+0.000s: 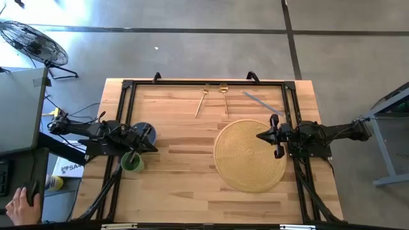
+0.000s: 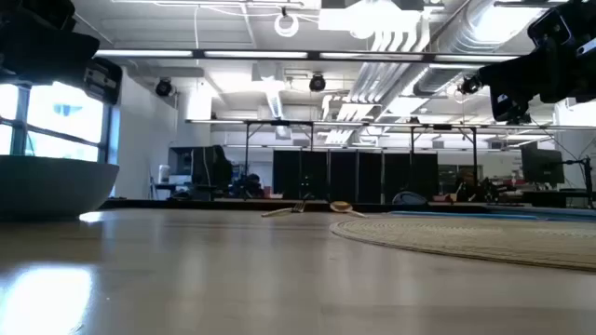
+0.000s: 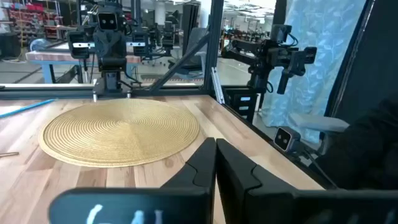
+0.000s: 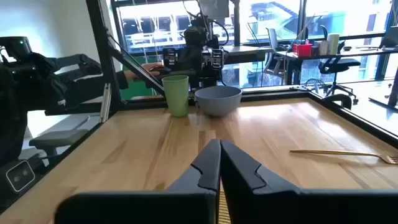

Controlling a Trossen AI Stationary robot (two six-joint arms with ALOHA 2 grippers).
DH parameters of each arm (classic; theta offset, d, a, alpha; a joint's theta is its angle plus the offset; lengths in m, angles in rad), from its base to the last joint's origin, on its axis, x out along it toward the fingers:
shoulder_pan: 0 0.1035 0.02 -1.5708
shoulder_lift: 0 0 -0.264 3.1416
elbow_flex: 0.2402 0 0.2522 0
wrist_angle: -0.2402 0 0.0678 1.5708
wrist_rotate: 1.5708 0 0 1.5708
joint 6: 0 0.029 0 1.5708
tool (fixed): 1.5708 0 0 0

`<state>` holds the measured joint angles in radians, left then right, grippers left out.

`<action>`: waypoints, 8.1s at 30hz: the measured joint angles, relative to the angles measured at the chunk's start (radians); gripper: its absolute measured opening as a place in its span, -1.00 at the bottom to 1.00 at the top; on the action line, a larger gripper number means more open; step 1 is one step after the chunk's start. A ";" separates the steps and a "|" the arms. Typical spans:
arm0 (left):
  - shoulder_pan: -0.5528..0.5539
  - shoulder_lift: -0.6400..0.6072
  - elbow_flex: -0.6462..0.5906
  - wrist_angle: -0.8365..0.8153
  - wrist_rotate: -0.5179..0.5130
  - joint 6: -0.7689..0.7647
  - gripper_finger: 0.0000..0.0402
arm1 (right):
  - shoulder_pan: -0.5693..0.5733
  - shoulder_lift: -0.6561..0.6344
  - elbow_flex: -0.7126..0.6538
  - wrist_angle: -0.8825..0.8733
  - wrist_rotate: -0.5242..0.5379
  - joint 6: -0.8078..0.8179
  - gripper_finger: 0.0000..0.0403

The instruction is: Pick & Place Utensil

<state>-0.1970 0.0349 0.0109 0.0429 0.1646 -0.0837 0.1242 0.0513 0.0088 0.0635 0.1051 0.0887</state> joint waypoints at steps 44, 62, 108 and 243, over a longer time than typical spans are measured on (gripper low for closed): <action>0.000 0.000 0.000 0.000 0.000 0.000 -0.95 | 0.000 0.000 0.000 0.000 0.000 0.000 -0.98; 0.000 0.000 0.008 0.055 -0.191 0.107 -0.95 | 0.000 0.000 0.000 0.000 0.000 0.000 -0.99; 0.001 0.665 0.543 -0.163 -1.088 0.087 -0.95 | 0.000 0.000 0.000 0.000 0.000 0.000 -0.98; 0.747 1.305 0.838 -1.221 -0.236 0.035 -0.59 | 0.000 0.000 0.000 0.000 0.000 0.000 -0.98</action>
<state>0.5495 1.3403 0.8488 -1.1783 -0.0718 -0.0486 0.1243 0.0513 0.0086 0.0635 0.1051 0.0887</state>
